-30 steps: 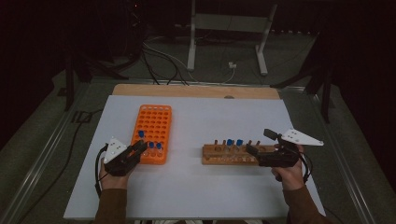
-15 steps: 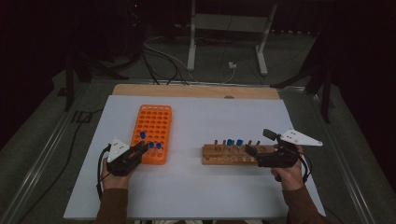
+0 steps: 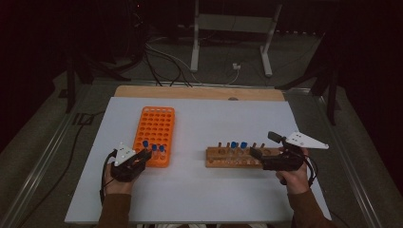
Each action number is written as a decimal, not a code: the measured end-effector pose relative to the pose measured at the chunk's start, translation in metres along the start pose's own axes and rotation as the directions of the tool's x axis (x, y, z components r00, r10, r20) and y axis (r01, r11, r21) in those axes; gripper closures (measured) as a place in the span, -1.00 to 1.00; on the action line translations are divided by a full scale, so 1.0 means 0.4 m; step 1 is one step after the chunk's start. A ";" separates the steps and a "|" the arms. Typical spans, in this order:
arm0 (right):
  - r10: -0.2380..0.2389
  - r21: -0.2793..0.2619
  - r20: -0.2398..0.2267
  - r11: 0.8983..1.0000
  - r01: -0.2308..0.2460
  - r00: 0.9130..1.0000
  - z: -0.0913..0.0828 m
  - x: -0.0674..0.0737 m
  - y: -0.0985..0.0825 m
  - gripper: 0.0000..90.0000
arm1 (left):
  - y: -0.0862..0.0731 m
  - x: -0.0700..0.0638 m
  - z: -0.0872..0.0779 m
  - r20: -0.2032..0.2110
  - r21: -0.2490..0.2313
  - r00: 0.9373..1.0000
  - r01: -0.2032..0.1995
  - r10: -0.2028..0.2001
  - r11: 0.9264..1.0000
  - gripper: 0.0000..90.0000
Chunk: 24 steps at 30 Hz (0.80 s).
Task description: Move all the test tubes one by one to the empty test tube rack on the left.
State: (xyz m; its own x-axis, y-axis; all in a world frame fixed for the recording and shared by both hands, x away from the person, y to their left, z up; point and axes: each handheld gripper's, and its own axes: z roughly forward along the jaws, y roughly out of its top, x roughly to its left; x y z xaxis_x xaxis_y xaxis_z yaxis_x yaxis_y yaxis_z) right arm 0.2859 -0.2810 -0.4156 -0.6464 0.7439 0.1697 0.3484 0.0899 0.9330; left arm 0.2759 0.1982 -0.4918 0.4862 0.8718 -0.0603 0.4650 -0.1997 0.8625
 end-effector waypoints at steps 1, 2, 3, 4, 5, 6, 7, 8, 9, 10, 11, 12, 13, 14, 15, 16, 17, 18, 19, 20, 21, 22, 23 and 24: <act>-0.001 0.000 0.000 1.000 0.001 1.000 0.000 0.000 0.000 -1.00 | 0.000 0.000 -0.001 0.000 0.002 1.000 0.001 -0.001 1.000 0.74; -0.001 0.000 0.000 1.000 0.001 1.000 0.000 0.000 0.000 -1.00 | 0.000 0.000 -0.002 0.000 0.003 1.000 0.002 -0.002 1.000 0.74; -0.001 -0.001 0.000 1.000 0.001 1.000 -0.001 0.000 0.000 -1.00 | 0.000 0.000 -0.002 -0.001 0.006 1.000 0.002 -0.002 1.000 0.74; -0.001 -0.001 0.000 1.000 0.001 1.000 -0.001 0.000 0.000 -1.00 | 0.000 0.000 -0.002 -0.002 0.009 1.000 -0.001 0.001 1.000 0.74; -0.001 -0.001 0.000 1.000 0.001 1.000 -0.001 0.000 0.000 -1.00 | 0.000 -0.001 -0.002 -0.002 0.010 1.000 -0.003 0.003 1.000 0.74; 0.000 -0.001 -0.001 1.000 0.000 1.000 0.000 0.000 0.000 -1.00 | 0.000 -0.001 -0.001 -0.002 0.012 1.000 -0.004 0.004 1.000 0.74; -0.001 0.000 0.000 1.000 0.001 1.000 0.000 0.000 0.000 -1.00 | 0.000 -0.001 0.000 -0.003 0.014 1.000 -0.006 0.006 1.000 0.74; -0.003 0.000 0.000 1.000 0.003 1.000 0.000 0.000 -0.001 -1.00 | 0.000 -0.002 0.000 -0.004 0.017 1.000 -0.007 0.007 1.000 0.74; -0.001 0.001 -0.001 1.000 0.001 1.000 0.001 0.000 -0.001 -1.00 | 0.000 -0.002 0.000 -0.005 0.019 1.000 -0.008 0.008 1.000 0.74; 0.000 0.001 -0.001 1.000 0.000 1.000 0.001 0.001 -0.001 -1.00 | 0.000 -0.003 0.001 -0.006 0.021 1.000 -0.007 0.007 1.000 0.74; 0.000 0.003 -0.002 1.000 0.000 1.000 0.002 0.001 -0.001 -1.00 | 0.000 -0.003 0.001 -0.006 0.023 1.000 -0.006 0.006 1.000 0.74; -0.002 0.003 -0.002 1.000 0.002 1.000 0.003 0.001 -0.002 -1.00 | 0.000 -0.002 0.002 -0.006 0.026 1.000 -0.007 0.008 1.000 0.74; -0.001 0.005 -0.003 1.000 0.001 1.000 0.003 0.002 -0.002 -1.00 | 0.000 -0.003 0.003 -0.007 0.030 1.000 -0.007 0.007 1.000 0.74; 0.000 0.006 -0.003 1.000 0.000 1.000 0.004 0.002 -0.003 -1.00 | 0.000 -0.003 0.005 -0.010 0.035 1.000 -0.008 0.008 0.999 0.74; 0.000 0.007 -0.004 1.000 0.000 1.000 0.005 0.002 -0.004 -1.00 | -0.001 -0.004 0.007 -0.011 0.044 1.000 -0.013 0.014 0.999 0.74; -0.001 0.009 -0.005 1.000 0.001 1.000 0.005 0.002 -0.004 -1.00 | -0.001 -0.006 0.009 -0.013 0.052 1.000 -0.016 0.016 0.999 0.74; -0.001 0.008 -0.005 1.000 0.002 1.000 0.006 0.002 -0.004 -1.00 | -0.002 -0.007 0.011 -0.014 0.056 1.000 -0.022 0.023 0.998 0.74; -0.001 0.009 -0.005 1.000 0.001 1.000 0.006 0.002 -0.004 -1.00 | -0.001 -0.009 0.012 -0.015 0.059 0.999 -0.027 0.028 0.998 0.74; -0.001 0.009 -0.005 1.000 0.001 1.000 0.006 0.002 -0.004 -1.00 | 0.000 -0.010 0.012 -0.018 0.062 0.999 -0.031 0.032 0.998 0.74; -0.002 0.009 -0.006 1.000 0.002 1.000 0.006 0.003 -0.004 -1.00 | 0.000 -0.011 0.012 -0.019 0.063 0.999 -0.032 0.033 0.998 0.74; -0.002 0.008 -0.006 1.000 0.002 1.000 0.006 0.002 -0.004 -1.00 | 0.000 -0.010 0.012 -0.018 0.063 0.999 -0.030 0.031 0.998 0.74; -0.001 0.008 -0.006 1.000 0.001 1.000 0.006 0.002 -0.004 -1.00 | 0.000 -0.010 0.012 -0.016 0.063 0.999 -0.029 0.030 0.998 0.74; -0.001 0.009 -0.006 1.000 0.001 1.000 0.006 0.002 -0.004 -1.00 | 0.000 -0.010 0.012 -0.016 0.064 0.999 -0.028 0.030 0.998 0.74; -0.002 0.009 -0.006 1.000 0.002 1.000 0.006 0.003 -0.004 -1.00 | 0.000 -0.010 0.012 -0.015 0.064 0.999 -0.027 0.028 0.998 0.73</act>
State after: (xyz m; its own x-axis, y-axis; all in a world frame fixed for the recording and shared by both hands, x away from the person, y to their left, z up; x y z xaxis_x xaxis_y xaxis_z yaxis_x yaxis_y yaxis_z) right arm 0.2863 -0.2787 -0.4179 -0.6511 0.7398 0.1697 0.3534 0.0976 0.9304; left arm 0.2776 0.1925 -0.4939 0.4881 0.8723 -0.0285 0.4981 -0.2516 0.8298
